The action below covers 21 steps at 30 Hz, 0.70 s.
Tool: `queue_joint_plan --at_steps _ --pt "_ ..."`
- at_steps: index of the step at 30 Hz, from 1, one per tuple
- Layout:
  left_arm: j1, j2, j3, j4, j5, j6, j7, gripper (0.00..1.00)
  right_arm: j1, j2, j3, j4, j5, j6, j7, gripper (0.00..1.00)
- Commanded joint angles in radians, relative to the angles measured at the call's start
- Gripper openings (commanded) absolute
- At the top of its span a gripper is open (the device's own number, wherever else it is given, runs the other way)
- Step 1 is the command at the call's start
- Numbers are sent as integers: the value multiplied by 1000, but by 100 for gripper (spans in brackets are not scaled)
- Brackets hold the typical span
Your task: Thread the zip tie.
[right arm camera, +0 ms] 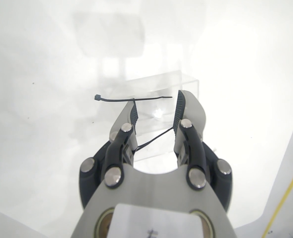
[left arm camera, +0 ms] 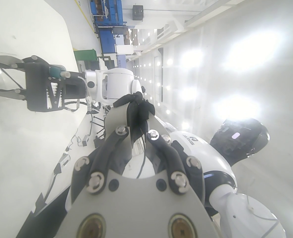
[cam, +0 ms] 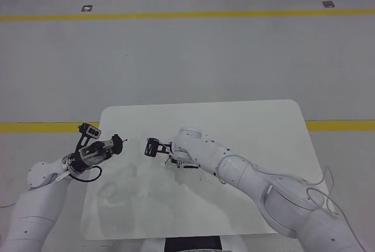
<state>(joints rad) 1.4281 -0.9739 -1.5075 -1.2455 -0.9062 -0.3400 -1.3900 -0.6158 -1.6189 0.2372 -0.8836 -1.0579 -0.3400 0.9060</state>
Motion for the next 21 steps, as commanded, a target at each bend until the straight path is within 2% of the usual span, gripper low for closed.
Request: queue_joint_plan --at_steps 1,9,14,21 --pt "0 0 0 0 0 0 0 0 6 -3 -8 7 7 0 -5 33" --pt "0 0 0 0 0 0 0 0 24 -12 -37 34 34 0 -13 31" --pt "0 0 0 0 0 0 0 0 34 -17 -45 53 51 0 -27 26" --pt "0 0 0 0 0 0 0 0 43 -21 -64 67 71 0 -36 29"
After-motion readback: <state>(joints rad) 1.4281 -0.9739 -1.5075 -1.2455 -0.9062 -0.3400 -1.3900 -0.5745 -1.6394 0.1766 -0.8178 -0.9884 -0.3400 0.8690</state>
